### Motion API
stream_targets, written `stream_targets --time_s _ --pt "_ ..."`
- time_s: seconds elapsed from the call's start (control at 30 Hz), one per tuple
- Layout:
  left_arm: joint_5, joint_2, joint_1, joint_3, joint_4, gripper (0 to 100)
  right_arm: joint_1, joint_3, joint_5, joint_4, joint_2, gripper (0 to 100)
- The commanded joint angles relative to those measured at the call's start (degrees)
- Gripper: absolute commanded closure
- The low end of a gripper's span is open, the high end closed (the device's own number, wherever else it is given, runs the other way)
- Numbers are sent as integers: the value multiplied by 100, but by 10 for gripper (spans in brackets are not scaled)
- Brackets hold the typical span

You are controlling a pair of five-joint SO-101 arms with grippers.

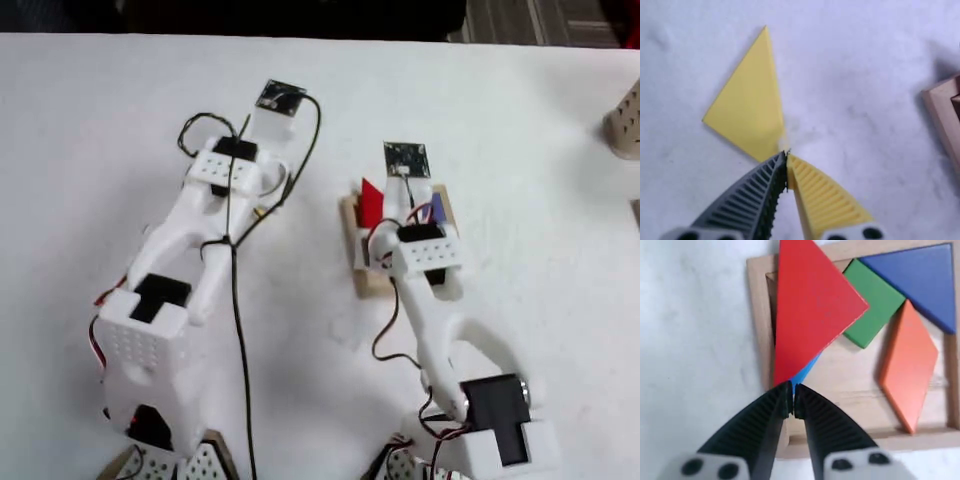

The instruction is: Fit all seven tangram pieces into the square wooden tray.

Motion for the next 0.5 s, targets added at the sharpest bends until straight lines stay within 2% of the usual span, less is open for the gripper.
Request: stream_targets --time_s 0.0,0.47 --pt "26 -40 31 -281 53 969 -13 -62 -26 -321 110 981" --pt "26 -48 31 -281 70 969 -13 -378 -44 -400 523 981"
